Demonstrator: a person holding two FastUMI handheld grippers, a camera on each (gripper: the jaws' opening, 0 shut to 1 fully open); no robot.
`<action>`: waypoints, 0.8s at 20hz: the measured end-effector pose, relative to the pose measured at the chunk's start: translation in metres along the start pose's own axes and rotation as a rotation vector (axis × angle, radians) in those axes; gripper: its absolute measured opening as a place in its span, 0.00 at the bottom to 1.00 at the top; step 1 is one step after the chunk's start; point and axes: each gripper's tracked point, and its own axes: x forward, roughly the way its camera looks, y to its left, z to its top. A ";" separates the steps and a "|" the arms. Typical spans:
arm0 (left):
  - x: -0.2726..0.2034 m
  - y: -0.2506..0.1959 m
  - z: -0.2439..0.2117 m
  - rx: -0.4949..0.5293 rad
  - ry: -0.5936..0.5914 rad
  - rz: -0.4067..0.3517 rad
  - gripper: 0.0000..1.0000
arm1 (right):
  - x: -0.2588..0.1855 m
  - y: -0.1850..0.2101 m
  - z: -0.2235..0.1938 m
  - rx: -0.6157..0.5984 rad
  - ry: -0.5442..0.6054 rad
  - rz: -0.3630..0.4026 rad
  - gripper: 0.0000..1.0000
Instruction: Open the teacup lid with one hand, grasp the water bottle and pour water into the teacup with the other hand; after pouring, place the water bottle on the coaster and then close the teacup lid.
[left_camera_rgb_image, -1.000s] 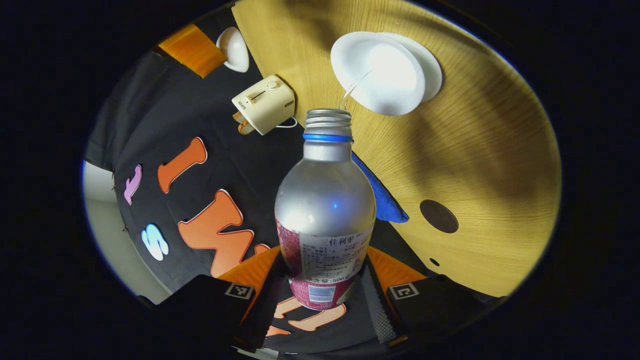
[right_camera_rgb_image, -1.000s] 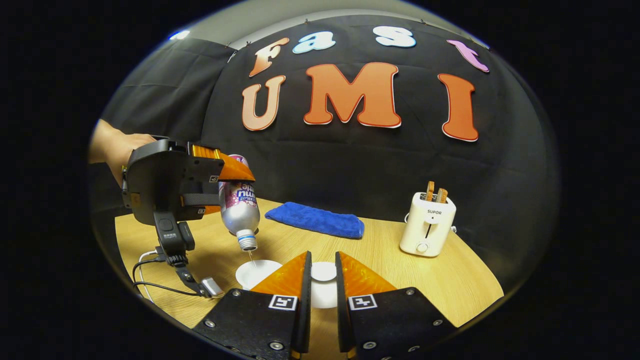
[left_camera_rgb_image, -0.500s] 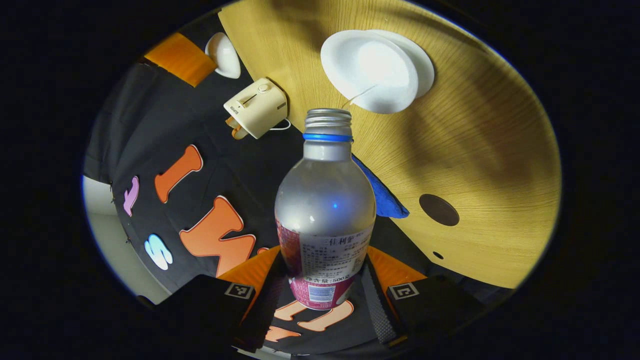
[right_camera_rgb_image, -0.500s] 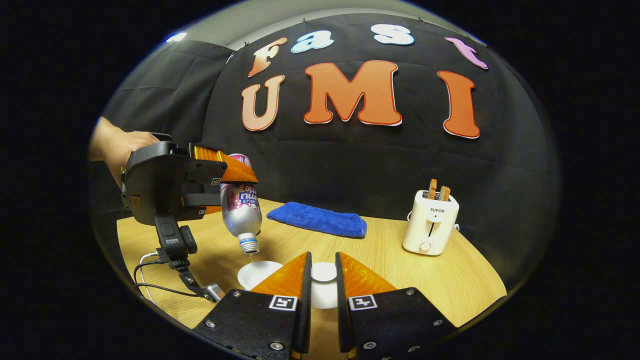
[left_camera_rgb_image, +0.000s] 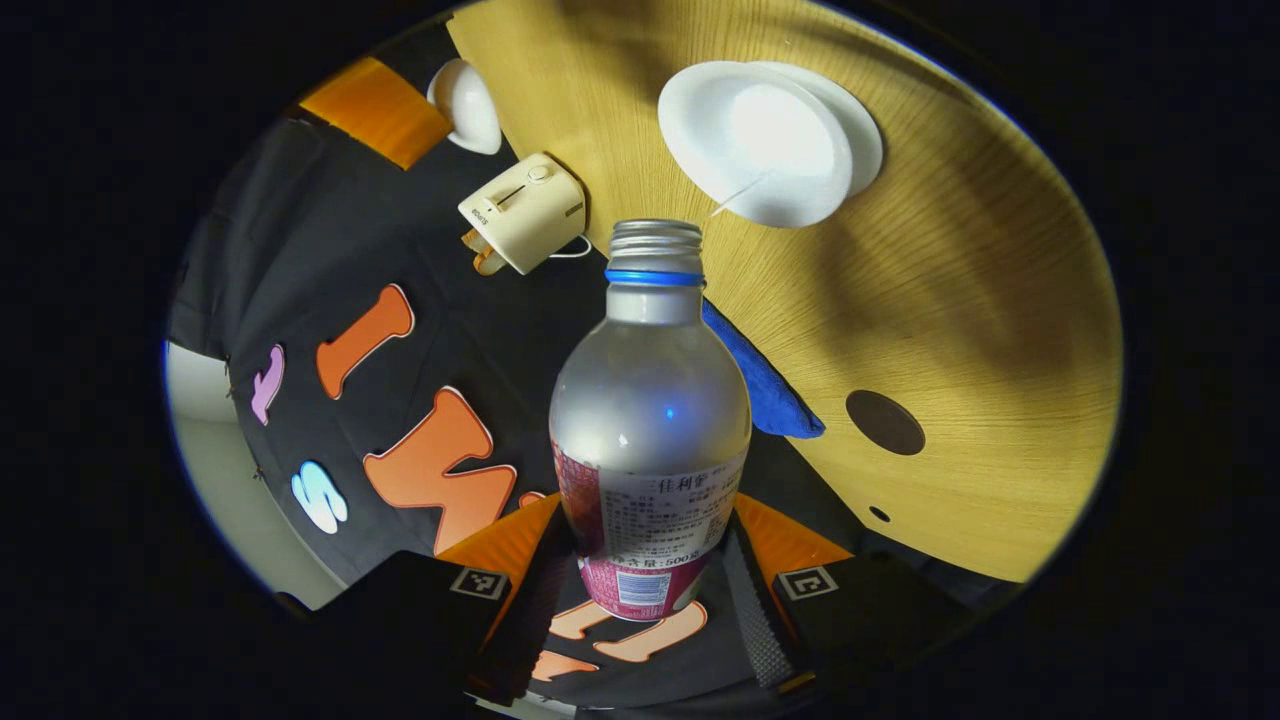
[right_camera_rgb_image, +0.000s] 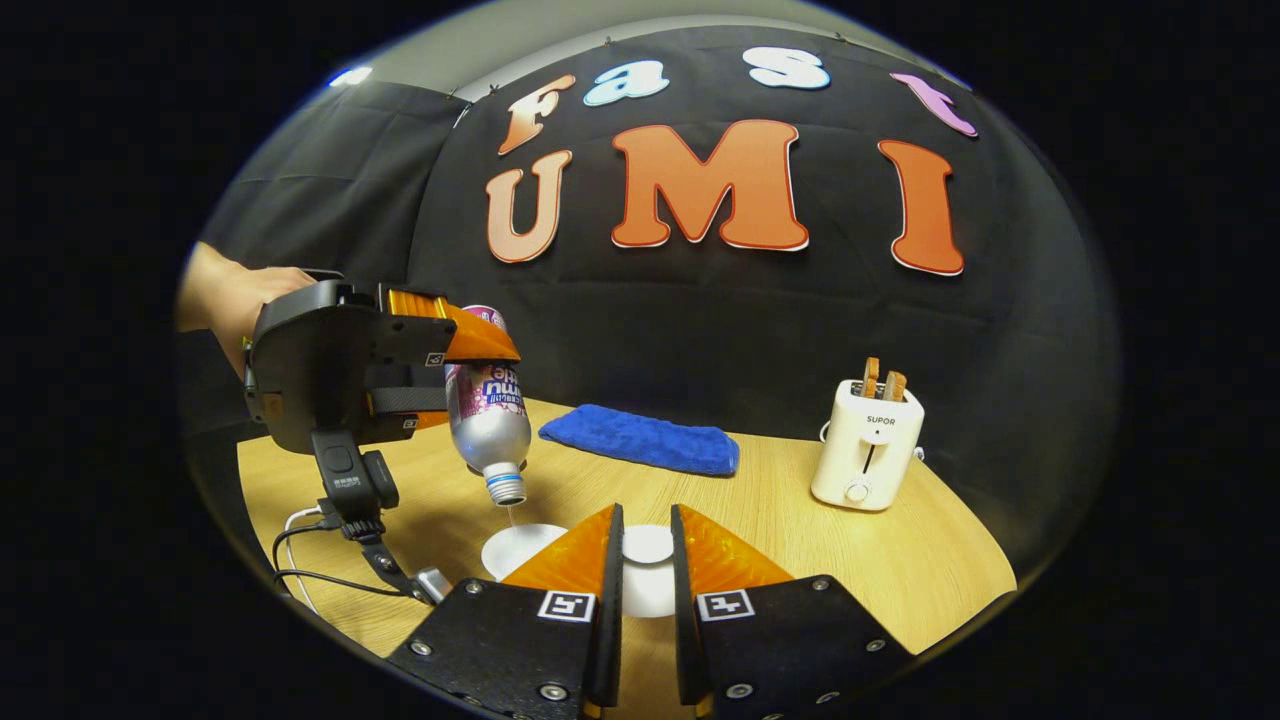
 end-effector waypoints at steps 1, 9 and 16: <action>0.000 0.004 -0.003 -0.023 -0.002 0.016 0.82 | 0.000 0.000 0.000 0.000 -0.001 -0.002 0.23; -0.005 -0.020 0.003 -0.379 0.007 0.093 0.85 | 0.002 0.002 0.004 0.004 -0.005 0.003 0.23; -0.009 -0.057 -0.006 -0.769 0.108 0.100 0.82 | 0.006 0.009 0.009 -0.009 -0.006 0.010 0.23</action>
